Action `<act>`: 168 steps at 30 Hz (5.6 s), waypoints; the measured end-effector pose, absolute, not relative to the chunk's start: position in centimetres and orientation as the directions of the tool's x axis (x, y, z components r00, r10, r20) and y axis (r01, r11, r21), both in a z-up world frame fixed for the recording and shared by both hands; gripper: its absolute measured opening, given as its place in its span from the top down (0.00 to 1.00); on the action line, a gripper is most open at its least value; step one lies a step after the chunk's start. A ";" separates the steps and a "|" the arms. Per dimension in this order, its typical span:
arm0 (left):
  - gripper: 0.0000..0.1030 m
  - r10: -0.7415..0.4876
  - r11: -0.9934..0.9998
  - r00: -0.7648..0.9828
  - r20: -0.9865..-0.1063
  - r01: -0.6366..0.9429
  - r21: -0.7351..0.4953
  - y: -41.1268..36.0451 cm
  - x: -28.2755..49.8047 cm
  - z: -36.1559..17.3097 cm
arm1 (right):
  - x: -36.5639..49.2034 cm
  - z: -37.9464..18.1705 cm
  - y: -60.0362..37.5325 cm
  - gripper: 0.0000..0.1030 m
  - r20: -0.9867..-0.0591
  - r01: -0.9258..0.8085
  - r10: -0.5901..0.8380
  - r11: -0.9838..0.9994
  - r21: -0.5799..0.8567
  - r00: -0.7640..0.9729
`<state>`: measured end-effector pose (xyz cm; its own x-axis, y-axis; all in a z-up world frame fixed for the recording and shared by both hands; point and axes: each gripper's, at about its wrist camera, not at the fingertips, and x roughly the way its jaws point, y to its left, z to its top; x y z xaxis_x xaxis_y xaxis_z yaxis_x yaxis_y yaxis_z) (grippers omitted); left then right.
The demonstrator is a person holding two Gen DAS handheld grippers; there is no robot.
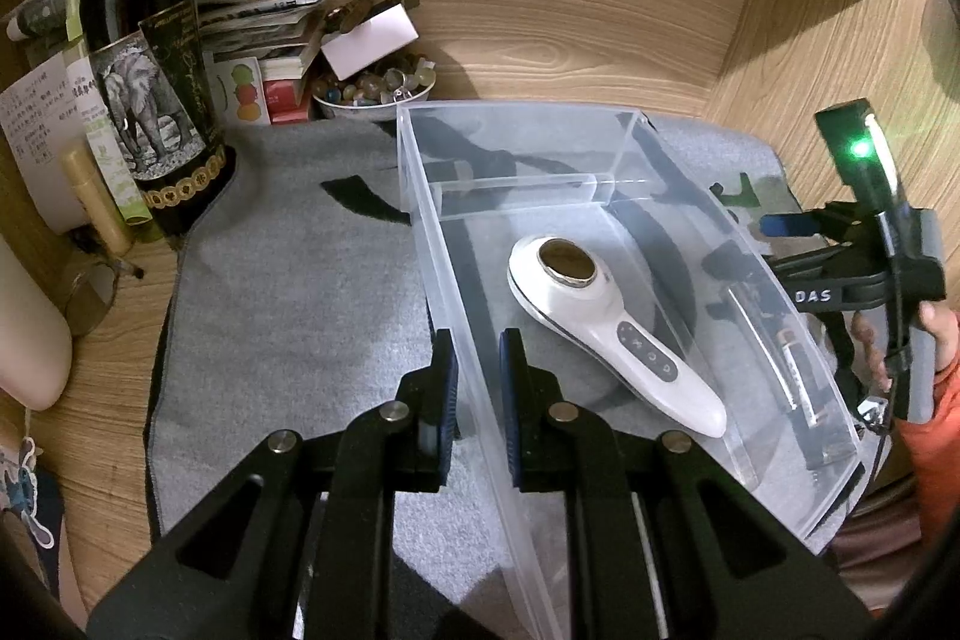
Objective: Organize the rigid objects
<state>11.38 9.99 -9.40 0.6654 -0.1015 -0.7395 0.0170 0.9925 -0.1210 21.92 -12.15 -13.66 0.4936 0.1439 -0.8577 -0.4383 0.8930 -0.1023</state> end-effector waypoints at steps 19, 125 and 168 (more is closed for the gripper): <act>0.87 -0.104 0.992 0.665 -0.739 0.015 -0.126 10.0 11.4 -9.4 | 21.5 -13.2 -12.0 0.60 -0.839 -0.462 0.177 0.881 -0.098 0.515; 0.87 -0.109 0.992 0.666 -0.738 0.020 -0.128 10.1 11.3 -9.4 | 18.2 -3.1 -9.3 0.16 -0.596 -0.427 0.232 0.880 -0.208 0.769; 0.87 -0.105 0.992 0.667 -0.737 0.021 -0.122 9.7 11.3 -9.4 | 26.4 -11.8 -13.3 0.77 -0.806 -0.369 0.253 0.928 0.047 0.535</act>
